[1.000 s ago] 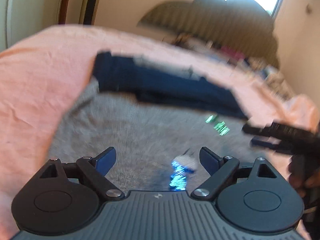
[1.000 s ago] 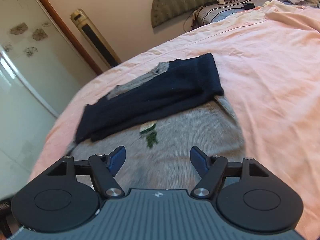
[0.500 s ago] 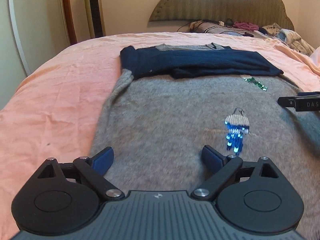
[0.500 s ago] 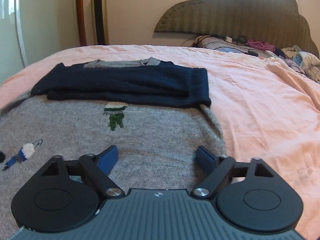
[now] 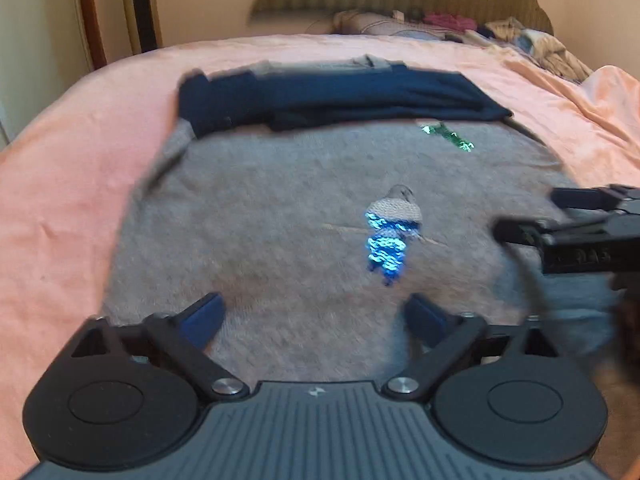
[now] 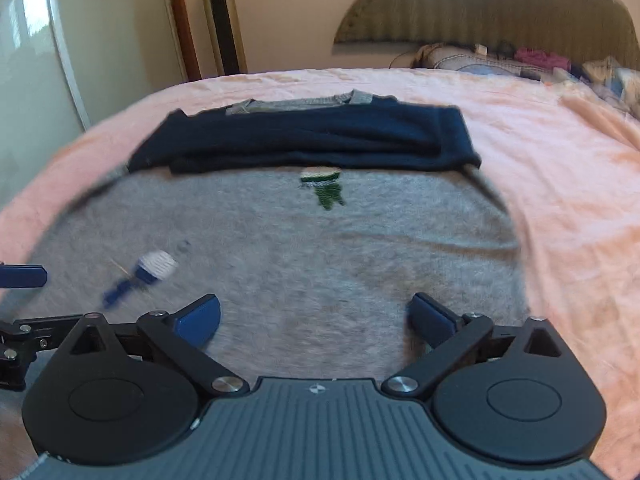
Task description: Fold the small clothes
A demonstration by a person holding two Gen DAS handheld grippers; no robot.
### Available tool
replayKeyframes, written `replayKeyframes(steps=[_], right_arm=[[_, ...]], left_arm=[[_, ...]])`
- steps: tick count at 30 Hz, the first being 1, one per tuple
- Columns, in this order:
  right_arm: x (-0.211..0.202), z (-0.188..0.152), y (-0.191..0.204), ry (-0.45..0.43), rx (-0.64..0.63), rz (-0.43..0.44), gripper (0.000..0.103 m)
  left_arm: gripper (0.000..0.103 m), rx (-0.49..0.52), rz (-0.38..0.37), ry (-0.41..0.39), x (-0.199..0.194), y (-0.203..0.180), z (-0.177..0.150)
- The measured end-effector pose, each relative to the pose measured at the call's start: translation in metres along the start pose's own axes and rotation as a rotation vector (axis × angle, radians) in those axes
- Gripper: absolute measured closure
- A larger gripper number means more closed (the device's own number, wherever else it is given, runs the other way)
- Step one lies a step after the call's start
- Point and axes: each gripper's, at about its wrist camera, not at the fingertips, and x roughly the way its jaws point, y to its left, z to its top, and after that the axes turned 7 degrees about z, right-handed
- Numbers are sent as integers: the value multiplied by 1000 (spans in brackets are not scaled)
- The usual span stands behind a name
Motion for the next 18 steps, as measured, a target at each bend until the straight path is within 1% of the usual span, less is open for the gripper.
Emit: replayKeyframes(steps=[1, 3, 4, 6, 7, 8, 9, 11, 12, 13, 14, 15, 16, 17, 18], right_arm=[[-5, -1, -10, -4, 35, 13, 0], [-12, -6, -25, -7, 48, -32, 0], [-14, -7, -32, -10, 62, -24, 0], [-17, -6, -28, 14, 41, -61, 0], [-20, -4, -23, 28, 58, -83, 2], [-25, -3, -17, 32, 79, -80, 5], [-32, -4, -8, 22, 90, -38, 6], [-40, -10, 11, 4, 74, 38, 3], [-39, -15, 21, 19, 43, 53, 0], [-35, -21, 29, 56, 2, 43, 0], [-35, -30, 30, 48, -35, 34, 0], [-39, -37, 23, 16, -33, 55, 0], [-45, -38, 14, 6, -1, 62, 0], [-48, -37, 5, 19, 8, 19, 0], [-52, -39, -6, 21, 21, -2, 0]], left_arm=[[0, -3, -7, -12, -2, 3, -6], [0, -29, -14, -35, -9, 13, -19], [0, -31, -6, -48, -14, 16, -25], [0, -33, 7, -46, -21, 19, -32], [0, -37, 19, -38, -25, 20, -33], [0, -47, 32, -26, -28, 20, -34], [0, -55, 41, -17, -30, 18, -35], [0, -53, 54, -20, -33, 14, -37], [0, -50, 61, -29, -34, 12, -39], [0, -56, 58, -31, -34, 13, -40], [0, -59, 44, -24, -35, 17, -41], [0, -53, 34, -19, -36, 21, -43], [0, -43, 31, -14, -38, 27, -45], [0, -34, 30, -9, -41, 33, -48], [0, -31, 34, -3, -44, 40, -51]])
